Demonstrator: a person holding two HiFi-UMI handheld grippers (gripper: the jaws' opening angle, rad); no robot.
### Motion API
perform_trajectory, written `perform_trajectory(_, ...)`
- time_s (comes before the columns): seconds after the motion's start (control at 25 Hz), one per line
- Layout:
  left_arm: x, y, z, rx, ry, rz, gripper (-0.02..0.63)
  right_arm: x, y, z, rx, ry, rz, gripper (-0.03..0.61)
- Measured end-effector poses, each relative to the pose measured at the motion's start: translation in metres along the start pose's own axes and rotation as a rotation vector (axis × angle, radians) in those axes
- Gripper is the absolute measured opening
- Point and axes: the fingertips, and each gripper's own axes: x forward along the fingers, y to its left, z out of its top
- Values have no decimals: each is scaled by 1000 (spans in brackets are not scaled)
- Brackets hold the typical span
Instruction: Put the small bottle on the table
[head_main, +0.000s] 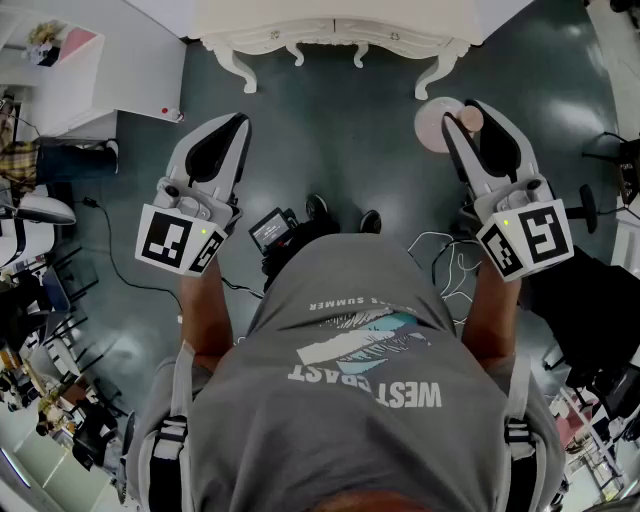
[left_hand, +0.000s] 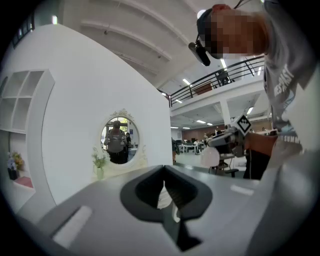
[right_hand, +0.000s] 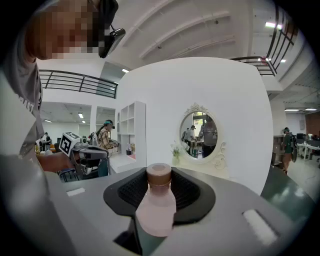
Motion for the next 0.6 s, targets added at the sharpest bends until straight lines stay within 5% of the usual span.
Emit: perform_trajectory(0.6,0,29,-12,-10,-7,-24,3,30,14,1,13,2,-6,147)
